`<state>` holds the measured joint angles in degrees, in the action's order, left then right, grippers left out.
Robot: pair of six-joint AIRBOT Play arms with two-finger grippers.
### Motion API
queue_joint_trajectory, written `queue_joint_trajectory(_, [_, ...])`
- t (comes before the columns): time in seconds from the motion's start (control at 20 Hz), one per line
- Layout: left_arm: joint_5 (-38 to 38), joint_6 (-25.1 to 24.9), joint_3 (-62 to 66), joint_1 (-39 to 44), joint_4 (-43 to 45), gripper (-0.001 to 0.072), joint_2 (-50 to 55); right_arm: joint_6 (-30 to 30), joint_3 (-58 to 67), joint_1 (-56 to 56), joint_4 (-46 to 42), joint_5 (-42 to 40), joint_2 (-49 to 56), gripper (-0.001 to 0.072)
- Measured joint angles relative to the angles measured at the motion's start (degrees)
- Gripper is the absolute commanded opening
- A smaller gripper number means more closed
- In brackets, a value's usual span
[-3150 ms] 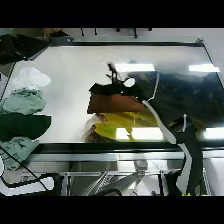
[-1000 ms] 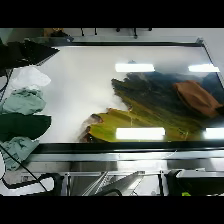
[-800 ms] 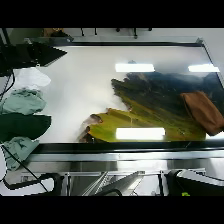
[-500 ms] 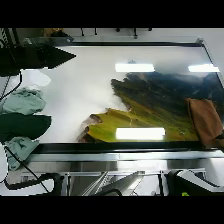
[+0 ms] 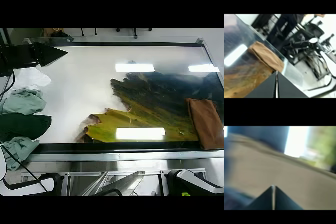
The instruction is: Fold the shirts.
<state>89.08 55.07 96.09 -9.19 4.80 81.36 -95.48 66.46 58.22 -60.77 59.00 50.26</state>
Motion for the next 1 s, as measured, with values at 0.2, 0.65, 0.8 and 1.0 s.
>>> queue_joint_trajectory(0.2, [-0.94, 1.38, -0.33, -3.39, 1.07, 0.0011, -0.28, 5.20, 2.84, -16.63, 8.44, -3.52, 1.16, 0.0016])
queue_joint_trajectory(0.65, [-6.21, 4.48, -38.73, 0.85, 15.87, 0.0011, -23.10, 9.99, -11.32, -63.49, 7.26, -4.87, -1.62, 0.0016])
queue_joint_trajectory(0.8, [-8.63, 5.40, -50.38, 1.90, 17.68, 0.0014, -30.32, 10.29, -13.35, -68.52, 7.04, -5.84, -1.64, 0.0017])
queue_joint_trajectory(1.0, [-10.14, 5.84, -56.92, 2.34, 18.62, 0.0015, -36.22, 10.27, -14.23, -70.75, 6.99, -5.79, -1.66, 0.0017])
